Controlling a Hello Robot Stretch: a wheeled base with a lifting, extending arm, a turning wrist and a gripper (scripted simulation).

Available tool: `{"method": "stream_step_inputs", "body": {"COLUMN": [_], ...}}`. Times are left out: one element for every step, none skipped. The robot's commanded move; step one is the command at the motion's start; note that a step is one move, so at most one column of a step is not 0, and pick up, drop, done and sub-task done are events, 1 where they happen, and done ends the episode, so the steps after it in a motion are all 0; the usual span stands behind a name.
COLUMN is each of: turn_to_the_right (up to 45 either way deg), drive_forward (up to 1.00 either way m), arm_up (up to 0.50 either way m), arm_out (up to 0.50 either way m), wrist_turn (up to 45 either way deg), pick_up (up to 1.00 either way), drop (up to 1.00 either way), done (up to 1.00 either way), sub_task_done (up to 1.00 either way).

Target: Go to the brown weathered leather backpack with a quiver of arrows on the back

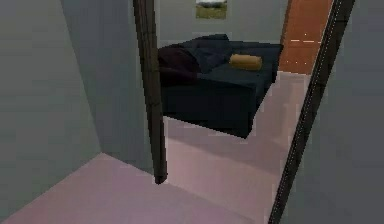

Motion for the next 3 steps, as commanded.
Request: {"method": "stream_step_inputs", "body": {"turn_to_the_right": [0.0,27.0,0.0], "drive_forward": [1.0,0.0,0.45], "arm_up": [0.0,0.0,0.0], "arm_out": [0.0,0.0,0.0], "wrist_turn": [0.0,0.0,0.0], "pick_up": [0.0,0.0,0.0], "drop": [0.0,0.0,0.0], "done": [0.0,0.0,0.0], "sub_task_done": [0.0,0.0,0.0]}}
